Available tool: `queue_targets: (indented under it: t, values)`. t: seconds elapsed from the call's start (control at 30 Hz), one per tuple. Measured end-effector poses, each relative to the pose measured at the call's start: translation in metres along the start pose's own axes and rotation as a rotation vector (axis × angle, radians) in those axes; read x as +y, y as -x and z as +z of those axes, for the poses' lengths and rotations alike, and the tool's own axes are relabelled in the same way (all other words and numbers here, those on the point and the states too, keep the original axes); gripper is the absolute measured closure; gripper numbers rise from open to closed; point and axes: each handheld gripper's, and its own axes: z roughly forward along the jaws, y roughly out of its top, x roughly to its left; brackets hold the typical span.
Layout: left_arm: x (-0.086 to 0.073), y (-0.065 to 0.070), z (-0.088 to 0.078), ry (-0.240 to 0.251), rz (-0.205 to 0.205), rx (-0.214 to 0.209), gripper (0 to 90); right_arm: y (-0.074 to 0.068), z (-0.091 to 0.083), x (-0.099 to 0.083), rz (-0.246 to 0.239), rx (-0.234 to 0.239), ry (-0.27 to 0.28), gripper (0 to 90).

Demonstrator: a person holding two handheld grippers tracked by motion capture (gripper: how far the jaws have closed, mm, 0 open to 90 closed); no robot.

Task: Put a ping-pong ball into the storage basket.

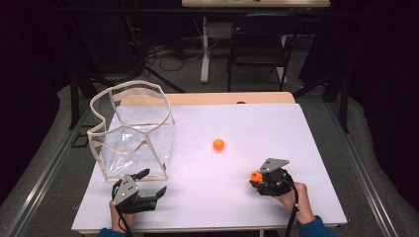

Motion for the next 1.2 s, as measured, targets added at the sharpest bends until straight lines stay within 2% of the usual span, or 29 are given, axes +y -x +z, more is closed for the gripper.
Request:
queue_targets:
  t: [0.6, 1.0, 1.2]
  values:
    - [0.001, 0.001, 0.0, 0.0, 0.009, -0.01, 15.9, -0.005, 0.002, 0.009, -0.011, -0.02, 0.027, 50.7]
    - [0.001, 0.001, 0.0, 0.003, 0.007, -0.016, 16.0, -0.005, 0.001, 0.015, -0.007, -0.021, 0.065, 50.7]
    - [0.001, 0.001, 0.0, 0.004, 0.007, -0.014, 15.9, -0.006, 0.003, 0.019, -0.012, -0.016, 0.067, 50.7]
